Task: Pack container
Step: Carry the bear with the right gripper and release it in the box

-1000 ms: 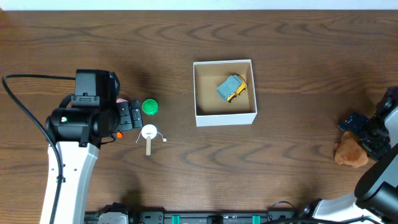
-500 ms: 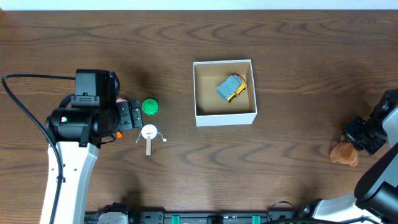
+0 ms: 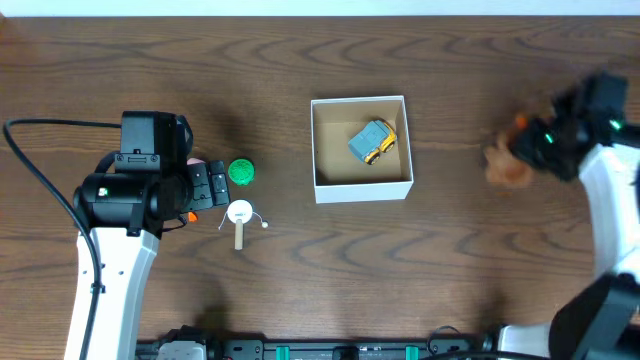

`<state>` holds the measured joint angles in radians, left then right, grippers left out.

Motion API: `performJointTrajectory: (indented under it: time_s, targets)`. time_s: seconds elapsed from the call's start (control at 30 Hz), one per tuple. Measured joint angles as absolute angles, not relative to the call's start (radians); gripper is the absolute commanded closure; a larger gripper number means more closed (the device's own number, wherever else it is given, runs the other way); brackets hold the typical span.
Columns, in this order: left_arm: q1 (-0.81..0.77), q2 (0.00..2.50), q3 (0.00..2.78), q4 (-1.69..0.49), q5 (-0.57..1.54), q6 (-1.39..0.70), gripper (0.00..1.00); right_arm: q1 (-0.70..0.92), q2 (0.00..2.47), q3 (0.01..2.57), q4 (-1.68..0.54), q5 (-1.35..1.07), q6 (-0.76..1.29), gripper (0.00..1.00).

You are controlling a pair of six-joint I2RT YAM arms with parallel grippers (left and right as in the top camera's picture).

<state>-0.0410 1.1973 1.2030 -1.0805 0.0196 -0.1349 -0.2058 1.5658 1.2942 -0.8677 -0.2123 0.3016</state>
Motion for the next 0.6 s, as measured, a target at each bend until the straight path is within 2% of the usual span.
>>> performJointTrajectory:
  time_s: [0.13, 0.3, 0.4, 0.6]
  targets:
    - [-0.041, 1.197, 1.203, -1.081, 0.020, -0.135, 0.02, 0.032, 1.533, 1.428, -0.807, -0.181, 0.298, 0.99]
    - [-0.041, 1.197, 1.203, -1.081, 0.019, -0.135, 0.02, 0.307, 1.535, 1.456, -0.682, -0.125, 0.260, 0.99]
    - [-0.041, 1.197, 1.203, -1.081, 0.019, -0.135, 0.02, 0.421, 1.555, 1.456, -0.653, -0.106, 0.186, 0.97]
    - [-0.041, 1.197, 1.203, -1.081, 0.020, -0.135, 0.02, 0.537, 1.681, 1.456, -0.665, -0.054, 0.014, 0.99]
